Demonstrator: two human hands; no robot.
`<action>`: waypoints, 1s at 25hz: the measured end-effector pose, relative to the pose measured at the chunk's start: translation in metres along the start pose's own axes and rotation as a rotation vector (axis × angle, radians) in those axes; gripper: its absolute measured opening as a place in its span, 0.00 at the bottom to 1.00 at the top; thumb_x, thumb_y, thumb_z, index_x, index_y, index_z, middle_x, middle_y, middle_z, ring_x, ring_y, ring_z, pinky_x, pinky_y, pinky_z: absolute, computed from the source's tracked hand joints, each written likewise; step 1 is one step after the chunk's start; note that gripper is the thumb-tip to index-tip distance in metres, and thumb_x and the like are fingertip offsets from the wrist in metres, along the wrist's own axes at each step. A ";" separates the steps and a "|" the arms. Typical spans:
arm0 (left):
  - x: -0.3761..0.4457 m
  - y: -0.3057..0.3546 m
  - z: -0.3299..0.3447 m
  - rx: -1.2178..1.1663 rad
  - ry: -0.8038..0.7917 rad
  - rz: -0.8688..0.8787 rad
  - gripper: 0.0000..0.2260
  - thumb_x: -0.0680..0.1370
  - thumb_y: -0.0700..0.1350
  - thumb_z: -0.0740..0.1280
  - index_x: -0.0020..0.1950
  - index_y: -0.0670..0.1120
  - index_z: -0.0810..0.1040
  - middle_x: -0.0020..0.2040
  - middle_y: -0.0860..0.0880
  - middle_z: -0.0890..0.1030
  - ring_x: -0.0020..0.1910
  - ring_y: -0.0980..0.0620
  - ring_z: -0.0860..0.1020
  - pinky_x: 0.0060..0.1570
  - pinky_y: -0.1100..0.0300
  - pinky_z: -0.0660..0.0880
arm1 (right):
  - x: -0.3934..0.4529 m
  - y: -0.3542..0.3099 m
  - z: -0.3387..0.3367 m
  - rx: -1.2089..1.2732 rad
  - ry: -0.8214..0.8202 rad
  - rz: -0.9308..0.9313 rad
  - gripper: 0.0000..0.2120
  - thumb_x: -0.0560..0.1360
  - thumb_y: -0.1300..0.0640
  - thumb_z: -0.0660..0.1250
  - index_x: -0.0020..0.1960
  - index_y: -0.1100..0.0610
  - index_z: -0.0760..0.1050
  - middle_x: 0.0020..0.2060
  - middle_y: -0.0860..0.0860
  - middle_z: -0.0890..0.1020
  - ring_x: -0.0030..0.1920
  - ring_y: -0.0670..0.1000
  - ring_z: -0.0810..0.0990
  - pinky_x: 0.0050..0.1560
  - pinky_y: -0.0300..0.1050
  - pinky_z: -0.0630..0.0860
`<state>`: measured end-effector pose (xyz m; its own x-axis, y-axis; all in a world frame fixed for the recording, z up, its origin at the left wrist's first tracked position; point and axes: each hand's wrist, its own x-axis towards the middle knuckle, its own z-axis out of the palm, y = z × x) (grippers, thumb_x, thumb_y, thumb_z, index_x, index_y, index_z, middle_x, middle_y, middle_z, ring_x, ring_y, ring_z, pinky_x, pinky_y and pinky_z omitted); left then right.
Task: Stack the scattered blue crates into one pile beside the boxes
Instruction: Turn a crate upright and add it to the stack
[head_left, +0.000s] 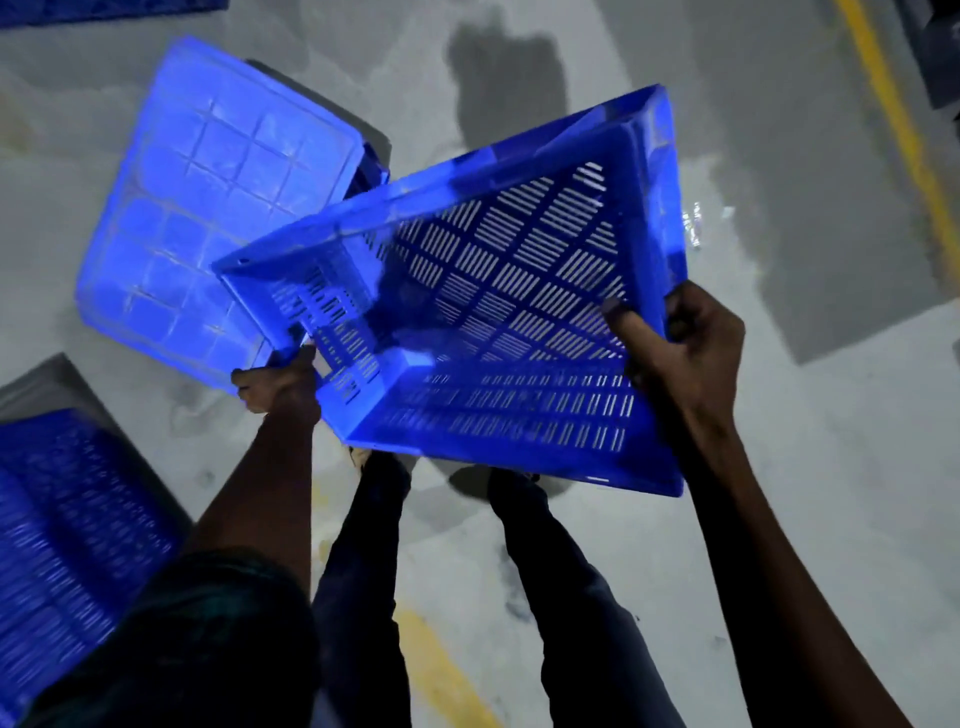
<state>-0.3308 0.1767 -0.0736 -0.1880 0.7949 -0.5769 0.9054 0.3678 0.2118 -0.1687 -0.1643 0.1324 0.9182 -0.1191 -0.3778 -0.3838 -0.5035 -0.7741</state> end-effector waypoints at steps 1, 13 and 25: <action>0.009 -0.005 0.000 -0.057 -0.028 -0.019 0.51 0.61 0.63 0.79 0.74 0.42 0.58 0.71 0.39 0.69 0.69 0.39 0.71 0.67 0.46 0.71 | -0.004 0.001 -0.001 0.034 -0.001 0.017 0.29 0.66 0.47 0.77 0.36 0.67 0.62 0.28 0.71 0.69 0.25 0.62 0.66 0.26 0.63 0.66; 0.022 -0.015 0.006 -0.449 -0.265 0.023 0.19 0.72 0.49 0.77 0.57 0.46 0.75 0.53 0.45 0.81 0.41 0.51 0.77 0.43 0.54 0.78 | -0.025 0.009 0.013 0.081 0.019 0.059 0.29 0.66 0.46 0.77 0.36 0.66 0.62 0.29 0.69 0.68 0.27 0.66 0.66 0.26 0.60 0.67; -0.001 -0.035 -0.064 -0.488 -0.020 0.055 0.14 0.70 0.44 0.78 0.47 0.46 0.74 0.45 0.49 0.77 0.38 0.53 0.74 0.36 0.63 0.74 | -0.013 0.037 0.034 -0.020 0.099 0.119 0.14 0.71 0.49 0.70 0.31 0.53 0.71 0.25 0.48 0.73 0.27 0.44 0.68 0.31 0.41 0.68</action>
<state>-0.3865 0.1941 -0.0303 -0.1337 0.8117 -0.5685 0.6292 0.5127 0.5841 -0.1982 -0.1525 0.0915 0.8720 -0.2620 -0.4134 -0.4891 -0.4976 -0.7163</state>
